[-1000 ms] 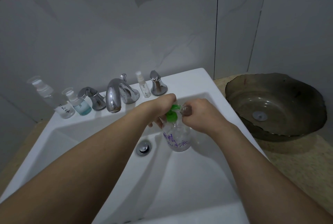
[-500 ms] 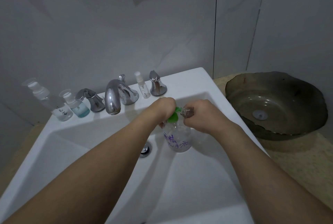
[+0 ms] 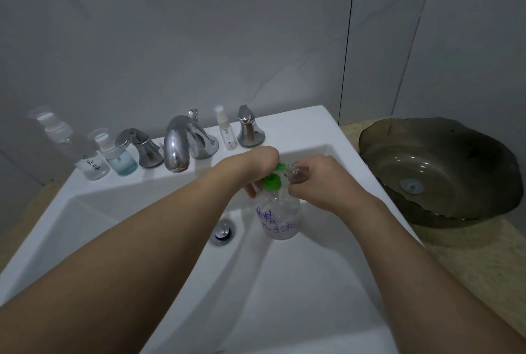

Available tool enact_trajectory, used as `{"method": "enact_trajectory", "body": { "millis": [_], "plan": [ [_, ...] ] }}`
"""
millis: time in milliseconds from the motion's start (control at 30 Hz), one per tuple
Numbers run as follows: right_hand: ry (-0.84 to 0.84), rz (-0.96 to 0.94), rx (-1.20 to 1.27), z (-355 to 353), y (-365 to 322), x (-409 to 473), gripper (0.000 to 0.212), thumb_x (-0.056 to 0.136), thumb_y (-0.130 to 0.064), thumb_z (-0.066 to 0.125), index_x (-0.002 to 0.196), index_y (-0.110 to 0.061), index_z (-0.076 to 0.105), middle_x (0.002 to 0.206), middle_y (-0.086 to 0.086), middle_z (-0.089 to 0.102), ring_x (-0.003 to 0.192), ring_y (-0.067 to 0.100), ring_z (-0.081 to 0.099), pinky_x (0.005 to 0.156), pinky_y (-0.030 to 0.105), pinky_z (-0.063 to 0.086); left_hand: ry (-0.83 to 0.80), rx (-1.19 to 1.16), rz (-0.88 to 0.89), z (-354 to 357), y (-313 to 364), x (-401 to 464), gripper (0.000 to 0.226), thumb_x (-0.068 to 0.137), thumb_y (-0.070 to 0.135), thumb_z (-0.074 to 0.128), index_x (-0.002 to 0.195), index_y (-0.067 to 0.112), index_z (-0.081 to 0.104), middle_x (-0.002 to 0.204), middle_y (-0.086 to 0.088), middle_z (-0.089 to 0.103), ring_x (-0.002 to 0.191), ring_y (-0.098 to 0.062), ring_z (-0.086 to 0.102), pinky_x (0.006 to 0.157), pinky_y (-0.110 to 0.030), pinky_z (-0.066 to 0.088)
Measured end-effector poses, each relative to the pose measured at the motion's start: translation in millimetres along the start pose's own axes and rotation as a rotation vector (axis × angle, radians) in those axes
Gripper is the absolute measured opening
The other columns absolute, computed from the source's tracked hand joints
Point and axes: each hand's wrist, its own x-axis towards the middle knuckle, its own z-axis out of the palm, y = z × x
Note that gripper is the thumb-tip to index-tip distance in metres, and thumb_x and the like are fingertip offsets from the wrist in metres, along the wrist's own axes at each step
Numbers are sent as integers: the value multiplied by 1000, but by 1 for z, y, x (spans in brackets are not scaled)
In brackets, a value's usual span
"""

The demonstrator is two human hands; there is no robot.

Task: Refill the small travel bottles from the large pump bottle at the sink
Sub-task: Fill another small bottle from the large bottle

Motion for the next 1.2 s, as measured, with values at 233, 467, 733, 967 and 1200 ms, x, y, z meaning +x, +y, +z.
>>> {"method": "enact_trajectory", "body": {
  "millis": [233,467,733,967,1200],
  "plan": [
    [4,-16,-47,2,5,5,7,74,-11,65,67,-13,63,61,1,57,56,16,52,47,22,35,46,75,36,8,1,11,32,96,2,28,102,-12,56,103,-30,67,80,-39,67,55,-39,52],
    [5,-11,-74,4,7,6,19,74,-8,63,58,-16,56,56,-1,52,53,14,47,47,22,31,68,50,89,10,-3,14,32,88,-5,34,100,-12,62,91,-33,67,73,-44,70,67,-53,59],
    [15,-18,-7,2,5,5,22,76,-8,64,59,-21,57,53,-8,51,52,6,47,42,13,28,-23,28,2,-4,-7,11,52,85,40,25,101,7,62,99,-14,72,84,-32,70,89,-41,42],
    [18,-32,-26,2,6,6,18,75,-8,65,62,-19,59,56,-6,52,54,8,48,42,12,28,-3,65,10,-1,-2,7,45,92,32,28,107,2,58,103,-18,70,79,-35,67,63,-33,43],
    [10,-24,-68,3,7,7,13,75,-9,64,65,-17,62,60,-3,55,57,13,52,46,21,32,65,122,90,8,-1,5,35,95,4,29,110,-11,57,105,-30,67,77,-39,66,54,-39,51]
  ]
}}
